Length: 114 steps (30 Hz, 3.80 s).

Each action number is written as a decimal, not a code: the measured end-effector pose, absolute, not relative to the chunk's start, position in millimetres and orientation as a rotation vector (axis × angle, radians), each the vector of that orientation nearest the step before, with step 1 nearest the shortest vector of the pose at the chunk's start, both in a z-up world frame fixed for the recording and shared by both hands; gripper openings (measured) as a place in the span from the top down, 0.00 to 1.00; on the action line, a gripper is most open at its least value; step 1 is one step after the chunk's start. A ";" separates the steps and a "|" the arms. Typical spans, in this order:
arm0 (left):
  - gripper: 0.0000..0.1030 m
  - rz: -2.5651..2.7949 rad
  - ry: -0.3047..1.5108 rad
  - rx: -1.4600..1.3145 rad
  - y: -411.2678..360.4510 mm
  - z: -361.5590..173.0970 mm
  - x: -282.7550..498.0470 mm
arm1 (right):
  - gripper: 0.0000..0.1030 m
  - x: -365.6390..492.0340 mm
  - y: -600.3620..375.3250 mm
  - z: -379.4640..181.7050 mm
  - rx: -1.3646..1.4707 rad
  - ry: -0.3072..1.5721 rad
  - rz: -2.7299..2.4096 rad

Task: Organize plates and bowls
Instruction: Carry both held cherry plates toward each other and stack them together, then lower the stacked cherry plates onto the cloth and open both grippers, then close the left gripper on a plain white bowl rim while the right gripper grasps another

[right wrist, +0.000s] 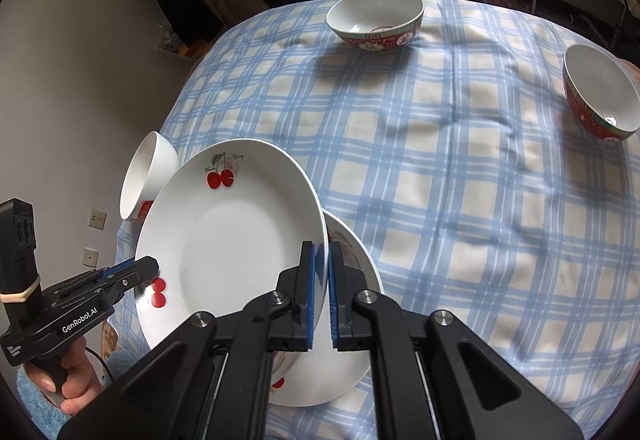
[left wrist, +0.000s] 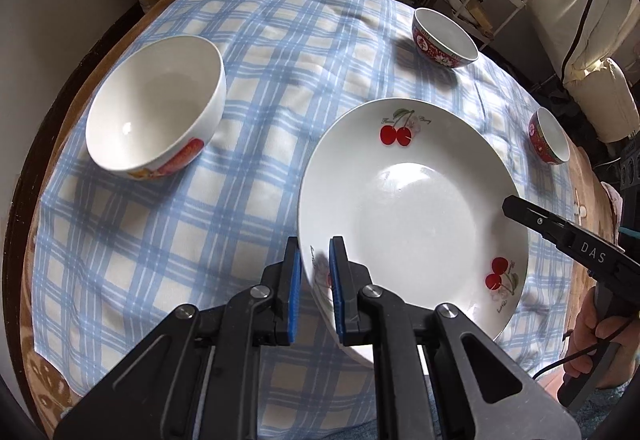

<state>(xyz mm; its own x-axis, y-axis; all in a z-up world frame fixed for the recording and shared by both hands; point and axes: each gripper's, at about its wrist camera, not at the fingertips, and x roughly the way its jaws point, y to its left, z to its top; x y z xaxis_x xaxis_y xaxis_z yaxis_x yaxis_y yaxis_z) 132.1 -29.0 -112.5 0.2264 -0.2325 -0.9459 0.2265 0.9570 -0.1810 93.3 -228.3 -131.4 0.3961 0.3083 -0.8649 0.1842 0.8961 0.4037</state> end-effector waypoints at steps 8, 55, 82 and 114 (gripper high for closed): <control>0.87 -0.311 1.318 0.030 -29.1 -126.9 116.0 | 0.93 76.8 -220.4 -141.4 0.450 1.156 0.069; 0.88 -0.341 1.358 0.151 -51.9 -157.6 101.3 | 0.91 65.5 -214.6 -164.1 0.278 1.213 -0.040; 0.85 -0.292 1.295 0.207 -47.9 -140.8 99.9 | 0.83 68.1 -209.7 -156.9 0.239 1.192 -0.027; 0.08 0.001 1.125 0.099 63.4 -79.4 210.1 | 0.01 180.0 -123.2 -84.3 0.091 0.979 0.155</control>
<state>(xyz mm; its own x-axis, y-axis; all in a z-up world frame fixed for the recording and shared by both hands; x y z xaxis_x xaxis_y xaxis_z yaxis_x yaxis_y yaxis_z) 210.1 63.4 -79.4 0.4312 0.0504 -0.9008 0.0492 0.9956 0.0793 180.0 -123.2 -84.3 0.5482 0.1715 -0.8186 -0.0891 0.9852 0.1467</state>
